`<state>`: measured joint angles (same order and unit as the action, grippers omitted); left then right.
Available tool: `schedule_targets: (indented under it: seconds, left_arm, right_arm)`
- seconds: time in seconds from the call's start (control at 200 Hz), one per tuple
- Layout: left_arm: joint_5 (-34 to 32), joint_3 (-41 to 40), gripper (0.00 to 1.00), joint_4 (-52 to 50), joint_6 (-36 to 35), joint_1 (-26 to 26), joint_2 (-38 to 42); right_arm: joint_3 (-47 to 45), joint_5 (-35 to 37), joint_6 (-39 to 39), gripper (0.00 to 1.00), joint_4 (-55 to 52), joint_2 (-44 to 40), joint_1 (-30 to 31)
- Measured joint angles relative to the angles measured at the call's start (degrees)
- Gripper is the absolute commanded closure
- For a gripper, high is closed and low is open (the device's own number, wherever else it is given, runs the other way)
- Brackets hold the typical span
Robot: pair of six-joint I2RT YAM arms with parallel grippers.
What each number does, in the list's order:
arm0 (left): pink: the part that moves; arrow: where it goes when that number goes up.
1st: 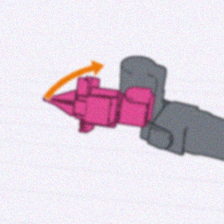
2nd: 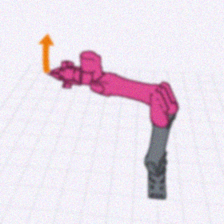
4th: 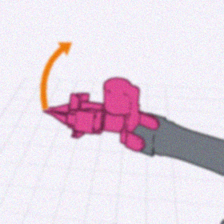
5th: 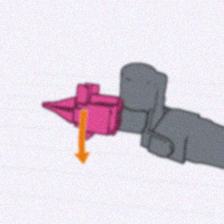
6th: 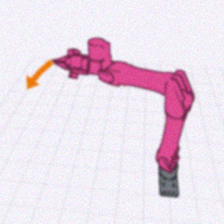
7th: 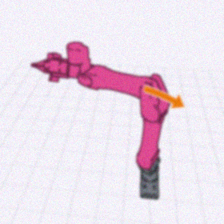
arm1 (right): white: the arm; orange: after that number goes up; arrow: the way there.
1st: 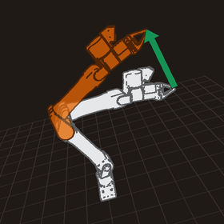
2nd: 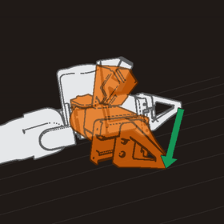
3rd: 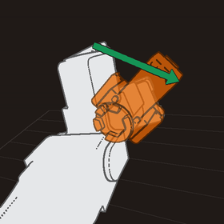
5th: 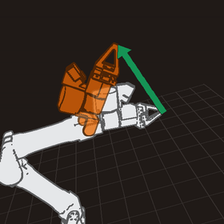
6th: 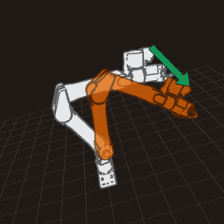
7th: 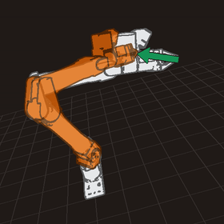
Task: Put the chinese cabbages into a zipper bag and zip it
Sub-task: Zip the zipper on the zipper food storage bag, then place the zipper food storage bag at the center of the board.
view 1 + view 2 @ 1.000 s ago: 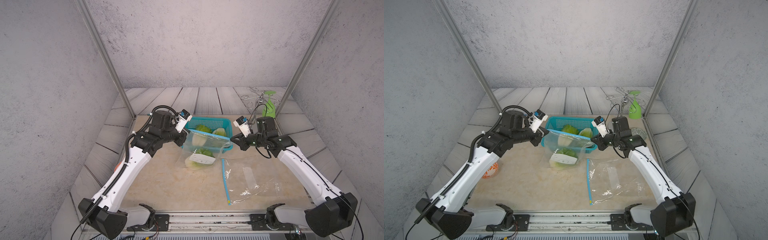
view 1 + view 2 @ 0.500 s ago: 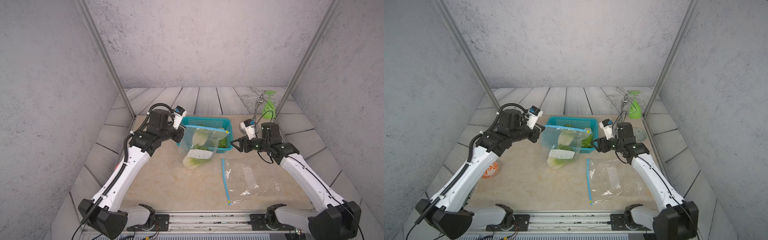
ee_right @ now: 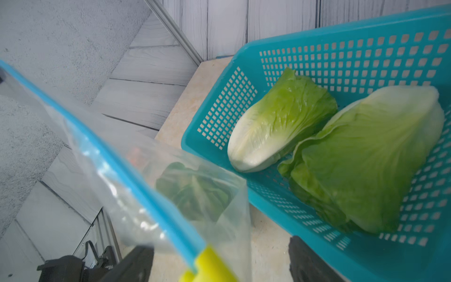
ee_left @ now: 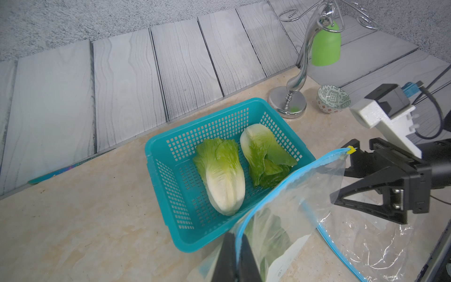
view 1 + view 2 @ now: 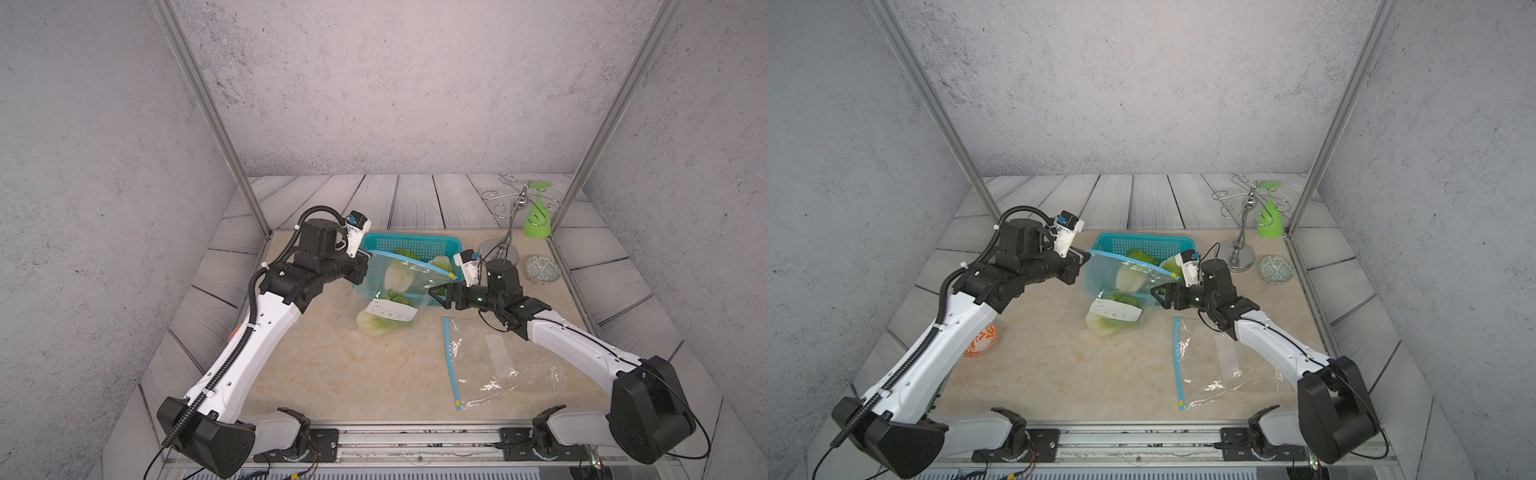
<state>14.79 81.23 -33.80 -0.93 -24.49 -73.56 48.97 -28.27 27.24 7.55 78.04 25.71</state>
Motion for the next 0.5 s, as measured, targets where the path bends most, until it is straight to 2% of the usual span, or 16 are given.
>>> schedule_targets:
  seconds: [0.125, 0.22, 0.305, 0.375, 0.41, 0.5]
  left_arm:
    - [0.1, 0.0, 1.00, -0.1, 0.5, 0.0, 0.0]
    - [0.5, -0.4, 1.00, 0.1, 1.1, 0.3, 0.0]
    - [0.5, -0.9, 1.00, 0.2, 1.5, 0.9, 0.0]
    - [0.3, -1.2, 1.00, 0.2, 2.0, 1.7, 0.2]
    - [0.0, -1.4, 1.00, 0.2, 2.4, 2.2, 0.4]
    - [-0.6, -2.0, 1.00, -0.4, 3.7, 3.7, 1.6]
  right_arm:
    - [1.4, 0.0, -0.5, 0.11, 5.8, 4.0, 1.2]
    - [3.6, -0.7, -1.1, 0.17, 8.6, 7.6, 2.8]
    - [4.3, -3.5, 0.0, 0.34, 12.4, 9.9, 3.6]
    - [4.8, -5.6, 1.4, 0.60, 14.5, 11.2, 4.7]
    - [5.2, -6.1, 2.2, 0.70, 15.2, 11.5, 5.3]
    - [7.0, -6.5, 3.6, 0.81, 15.2, 11.5, 8.0]
